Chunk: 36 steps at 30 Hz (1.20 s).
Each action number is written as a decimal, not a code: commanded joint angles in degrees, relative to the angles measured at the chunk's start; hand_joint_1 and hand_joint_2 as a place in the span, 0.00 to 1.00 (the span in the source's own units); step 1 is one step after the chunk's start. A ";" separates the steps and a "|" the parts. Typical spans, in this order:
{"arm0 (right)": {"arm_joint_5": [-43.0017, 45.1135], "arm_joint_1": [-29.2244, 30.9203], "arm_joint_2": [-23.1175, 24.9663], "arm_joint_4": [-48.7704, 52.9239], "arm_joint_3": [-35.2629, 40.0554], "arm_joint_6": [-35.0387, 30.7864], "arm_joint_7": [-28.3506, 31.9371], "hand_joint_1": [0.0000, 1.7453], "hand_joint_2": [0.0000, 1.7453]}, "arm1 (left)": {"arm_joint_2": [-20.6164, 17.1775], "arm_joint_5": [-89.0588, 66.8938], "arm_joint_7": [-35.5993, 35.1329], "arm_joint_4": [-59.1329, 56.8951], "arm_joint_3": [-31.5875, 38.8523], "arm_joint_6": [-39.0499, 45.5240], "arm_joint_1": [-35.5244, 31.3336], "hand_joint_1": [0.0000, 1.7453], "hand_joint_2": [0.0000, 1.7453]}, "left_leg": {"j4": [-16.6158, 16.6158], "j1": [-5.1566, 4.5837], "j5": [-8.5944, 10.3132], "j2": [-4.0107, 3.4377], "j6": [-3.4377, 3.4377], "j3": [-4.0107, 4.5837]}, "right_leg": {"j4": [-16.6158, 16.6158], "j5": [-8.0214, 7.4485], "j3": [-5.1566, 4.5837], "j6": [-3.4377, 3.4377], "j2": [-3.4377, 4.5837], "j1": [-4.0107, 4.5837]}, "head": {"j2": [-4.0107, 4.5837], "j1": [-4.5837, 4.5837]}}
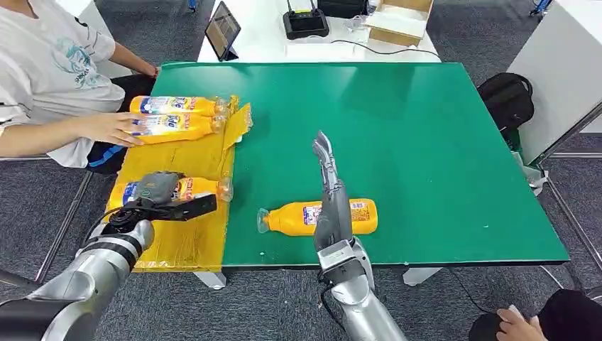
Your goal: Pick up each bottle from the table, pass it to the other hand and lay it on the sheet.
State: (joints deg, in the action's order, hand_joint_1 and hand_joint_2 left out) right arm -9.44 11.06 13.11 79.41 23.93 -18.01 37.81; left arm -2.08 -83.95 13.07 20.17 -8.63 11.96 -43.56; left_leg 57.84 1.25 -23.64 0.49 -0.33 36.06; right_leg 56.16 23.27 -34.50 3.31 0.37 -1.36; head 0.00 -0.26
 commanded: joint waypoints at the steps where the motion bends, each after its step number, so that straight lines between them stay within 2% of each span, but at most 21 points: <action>1: 0.01 1.52 -0.14 -4.45 0.46 0.18 -0.75 0.00 0.00 | 1.53 7.27 0.99 -5.04 6.67 -5.49 -0.72 0.00 0.00 | -0.06 -0.02 -0.05 -0.07 0.06 -0.19 | -0.05 0.03 0.17 -0.08 0.03 0.00 | 0.00 0.02; 6: 0.05 2.23 0.05 -6.49 0.23 0.66 -0.75 0.00 0.00 | 2.84 16.95 6.67 -4.47 13.94 -11.41 -0.77 0.00 0.00 | -0.08 -0.01 -0.06 -0.04 0.08 -0.31 | -0.10 0.05 0.30 -0.12 -0.02 0.03 | 0.00 0.02; 8: 0.04 2.28 0.05 -6.65 0.22 0.72 -0.75 0.00 0.00 | 2.93 17.55 7.03 -4.39 14.29 -11.88 -0.76 0.00 0.00 | -0.09 -0.01 -0.09 -0.03 0.10 -0.41 | -0.12 0.06 0.42 -0.16 -0.01 0.04 | 0.00 0.02; 11: 0.25 2.71 0.08 -8.11 -0.24 1.14 -0.80 0.00 0.00 | 3.88 25.19 12.04 -3.74 19.04 -17.87 -0.53 0.00 0.00 | -0.07 -0.04 -0.02 0.05 0.07 -0.35 | -0.08 0.04 0.39 -0.09 -0.05 -0.01 | 0.00 0.00; 17: 0.34 2.74 0.11 -8.31 -0.34 1.17 -0.81 0.00 0.00 | 3.97 25.80 12.32 -3.62 19.35 -18.30 -0.47 0.00 0.00 | -0.08 -0.03 -0.03 0.00 0.06 -0.52 | -0.09 0.03 0.55 -0.11 0.00 0.01 | 0.00 0.00; 21: 0.85 2.94 0.21 -9.59 -1.01 1.72 -0.74 0.00 0.00 | 5.19 34.26 17.84 -2.20 23.74 -23.47 -0.08 0.00 0.00 | -0.09 -0.02 -0.04 -0.03 0.08 -0.64 | -0.10 0.03 0.65 -0.16 0.00 0.02 | 0.00 0.02; 23: 0.80 2.59 0.34 -9.66 -1.45 1.99 -0.53 0.00 0.00 | 6.93 41.67 21.32 0.20 27.04 -22.06 0.41 0.00 0.00 | -0.07 -0.02 -0.02 0.04 0.06 -0.57 | -0.09 0.03 0.60 -0.09 -0.04 0.00 | 0.00 0.02; 25: -0.77 2.06 0.05 -9.45 -1.28 1.38 -1.10 0.00 0.00 | 9.72 49.85 25.33 4.39 30.71 -14.87 1.22 0.00 0.00 | -0.06 -0.02 -0.03 0.06 0.08 -0.55 | -0.09 0.04 0.60 -0.10 -0.08 0.01 | 0.00 0.02; 26: -4.60 2.45 -1.22 -10.22 0.12 0.72 -3.56 0.00 0.00 | 11.70 55.11 26.93 8.88 32.15 -8.70 2.11 0.00 1.00 | -0.05 0.00 -0.07 0.06 0.12 -0.61 | -0.12 0.07 0.68 -0.14 -0.11 0.05 | 0.00 0.02; 27: -6.54 2.92 -1.86 -11.24 0.59 0.33 -4.91 0.00 0.00 | 12.86 59.69 26.93 14.95 31.04 -4.61 4.08 0.00 1.00 | -0.04 0.00 -0.05 0.10 0.11 -0.56 | -0.10 0.07 0.63 -0.12 -0.13 0.04 | 0.00 0.00; 28: -9.34 3.93 -3.02 -12.94 1.42 0.19 -7.47 0.00 1.00 | 13.56 62.99 26.93 24.14 28.35 0.99 7.38 0.00 1.00 | -0.02 0.02 -0.03 0.18 0.10 -0.46 | -0.10 0.06 0.56 -0.10 -0.21 0.05 | 0.00 0.02; 30: -11.48 5.50 -4.65 -15.62 1.30 1.56 -9.42 0.00 1.00 | 11.35 66.36 26.93 30.89 21.44 6.22 11.25 0.00 1.00 | -0.03 0.04 -0.07 0.04 0.12 -0.49 | -0.15 0.03 0.56 -0.11 -0.08 0.08 | 0.00 0.00; 31: -14.77 6.38 -5.93 -17.16 0.77 1.06 -12.58 0.00 1.00 | 9.92 69.75 26.93 38.53 16.07 15.52 15.18 0.00 1.00 | -0.05 0.01 -0.08 -0.07 0.09 -0.51 | -0.13 0.01 0.52 -0.10 0.04 0.05 | 0.00 0.00; 34: -20.81 8.47 -10.23 -20.04 0.07 2.90 -19.19 0.00 1.00 | 9.59 75.22 26.93 49.68 12.33 20.68 22.45 0.00 1.00 | -0.11 -0.02 -0.11 -0.20 0.09 -0.55 | -0.18 -0.01 0.53 -0.10 0.15 0.03 | 0.00 0.02; 36: -20.81 8.47 -10.23 -20.04 0.07 2.90 -19.19 0.00 1.00 | 9.59 75.22 26.93 49.68 12.33 20.68 22.45 0.00 1.00 | -0.08 0.00 -0.15 -0.13 0.12 -0.57 | -0.18 0.04 0.56 -0.13 0.07 0.05 | 0.00 0.07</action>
State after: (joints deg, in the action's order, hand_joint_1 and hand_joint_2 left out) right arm -25.89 13.89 10.36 69.35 23.89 -16.39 23.73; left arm 7.52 -13.39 40.26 46.99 12.65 27.69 -31.74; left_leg 57.83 1.24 -23.70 0.50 -0.32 35.77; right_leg 56.13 23.29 -34.25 3.31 0.38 -1.36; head 0.00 -0.20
